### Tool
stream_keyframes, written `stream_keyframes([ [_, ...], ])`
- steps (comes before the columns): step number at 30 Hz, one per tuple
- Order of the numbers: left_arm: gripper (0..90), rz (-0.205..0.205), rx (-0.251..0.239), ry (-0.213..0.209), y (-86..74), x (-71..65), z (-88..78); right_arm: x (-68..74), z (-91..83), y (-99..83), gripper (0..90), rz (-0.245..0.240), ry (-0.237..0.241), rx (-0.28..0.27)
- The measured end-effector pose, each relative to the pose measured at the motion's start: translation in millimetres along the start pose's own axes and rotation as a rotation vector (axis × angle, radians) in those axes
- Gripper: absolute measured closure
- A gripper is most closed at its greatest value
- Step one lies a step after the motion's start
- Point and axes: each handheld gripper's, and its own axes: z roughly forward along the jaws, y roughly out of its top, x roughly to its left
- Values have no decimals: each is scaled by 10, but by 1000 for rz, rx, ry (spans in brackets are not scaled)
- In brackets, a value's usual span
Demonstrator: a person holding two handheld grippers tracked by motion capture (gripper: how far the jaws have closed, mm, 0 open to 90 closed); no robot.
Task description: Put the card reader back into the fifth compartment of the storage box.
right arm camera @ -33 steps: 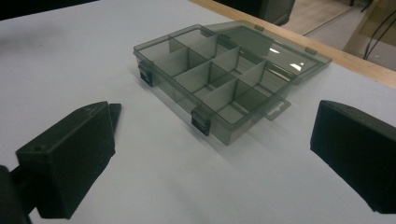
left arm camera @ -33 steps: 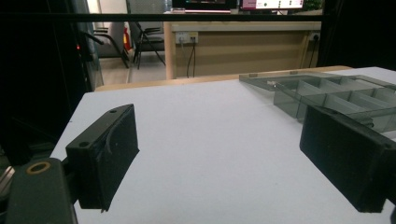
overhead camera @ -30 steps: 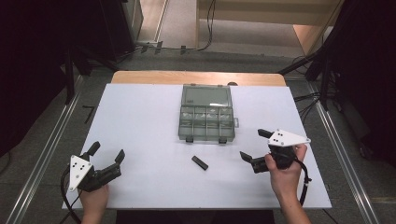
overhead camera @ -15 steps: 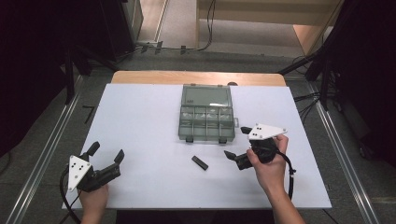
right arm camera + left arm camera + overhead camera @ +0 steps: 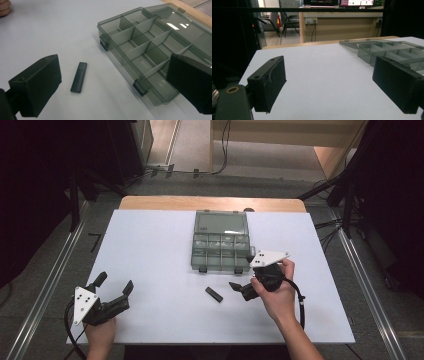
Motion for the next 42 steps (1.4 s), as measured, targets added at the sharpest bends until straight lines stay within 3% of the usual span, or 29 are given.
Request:
stream_keyframes([
  [10,116,-2,-2,-5,0,4,-2,94,182,116,0,-28,33,47],
  [21,116,-7,-4,-5,1,8,-3,171,359,155,0,-27,60,105],
  [33,116,-12,-6,-5,1,17,-7,295,585,151,4,-31,71,211],
  [35,116,-15,-7,-4,1,18,-7,317,613,147,125,-34,60,219],
  [37,116,-14,-6,-4,1,19,-6,337,649,141,126,-36,48,238],
  [39,116,-16,-7,-4,1,18,-7,347,680,130,145,-32,77,244],
  [42,116,-17,-8,-4,0,20,-7,365,716,113,333,-3,77,268],
])
